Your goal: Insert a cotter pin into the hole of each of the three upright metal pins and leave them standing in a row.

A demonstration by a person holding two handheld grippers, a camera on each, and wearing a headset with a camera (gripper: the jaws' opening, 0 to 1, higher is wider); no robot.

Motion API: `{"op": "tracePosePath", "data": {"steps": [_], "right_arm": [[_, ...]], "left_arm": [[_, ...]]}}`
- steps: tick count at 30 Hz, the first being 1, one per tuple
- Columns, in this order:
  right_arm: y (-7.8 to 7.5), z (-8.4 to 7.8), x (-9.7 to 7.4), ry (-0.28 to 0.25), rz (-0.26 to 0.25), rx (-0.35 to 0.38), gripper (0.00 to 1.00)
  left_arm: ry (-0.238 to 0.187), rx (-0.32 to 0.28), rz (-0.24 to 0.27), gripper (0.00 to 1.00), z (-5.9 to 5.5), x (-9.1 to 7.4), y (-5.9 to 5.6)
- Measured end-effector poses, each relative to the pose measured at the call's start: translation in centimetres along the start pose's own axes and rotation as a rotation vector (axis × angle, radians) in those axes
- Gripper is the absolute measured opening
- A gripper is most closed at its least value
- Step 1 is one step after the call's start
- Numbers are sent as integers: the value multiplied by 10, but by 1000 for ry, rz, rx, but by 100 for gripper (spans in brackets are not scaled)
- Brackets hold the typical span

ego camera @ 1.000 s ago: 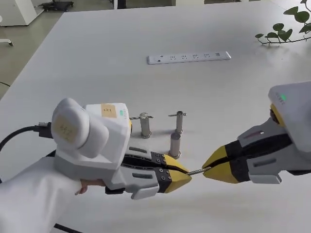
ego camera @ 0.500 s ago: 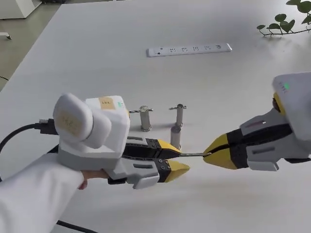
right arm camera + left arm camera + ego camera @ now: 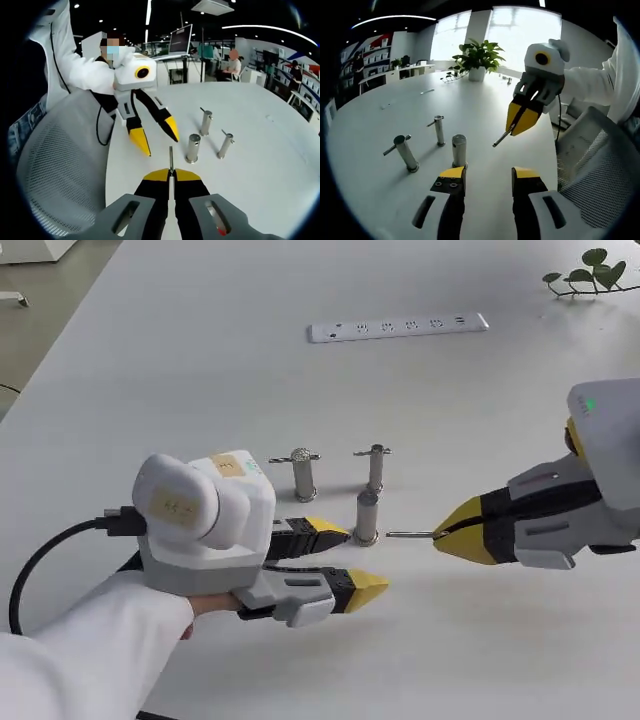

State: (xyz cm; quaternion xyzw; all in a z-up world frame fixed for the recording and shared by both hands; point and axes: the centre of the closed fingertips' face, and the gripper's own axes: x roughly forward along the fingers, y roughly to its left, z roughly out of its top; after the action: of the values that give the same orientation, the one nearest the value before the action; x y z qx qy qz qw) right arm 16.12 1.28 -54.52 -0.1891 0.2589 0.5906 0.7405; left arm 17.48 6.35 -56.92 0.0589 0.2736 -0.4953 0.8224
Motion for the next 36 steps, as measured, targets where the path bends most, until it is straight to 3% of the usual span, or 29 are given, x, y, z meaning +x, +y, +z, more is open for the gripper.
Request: {"op": "tracePosePath", "data": {"steps": [6,12,16,21,25,36], "right_arm": [[-14,-1,5,10,-12,-4,0],[-25,-1,10,12,-18,-2,0],[-29,-2,11,14,-19,-1,0],[-31,-2,11,8,-14,5,0],[-33,-2,11,7,-16,4,0],[-36,0,12,0,-10,-1,0]], "left_arm": [[-11,-12,90,35,2,9,21],[8,-17,121,34,1,23,30],[2,-32,126,30,1,31,31],[27,-38,122,26,-3,43,31],[8,-45,137,25,1,45,34],[12,-57,160,13,0,46,40]]}}
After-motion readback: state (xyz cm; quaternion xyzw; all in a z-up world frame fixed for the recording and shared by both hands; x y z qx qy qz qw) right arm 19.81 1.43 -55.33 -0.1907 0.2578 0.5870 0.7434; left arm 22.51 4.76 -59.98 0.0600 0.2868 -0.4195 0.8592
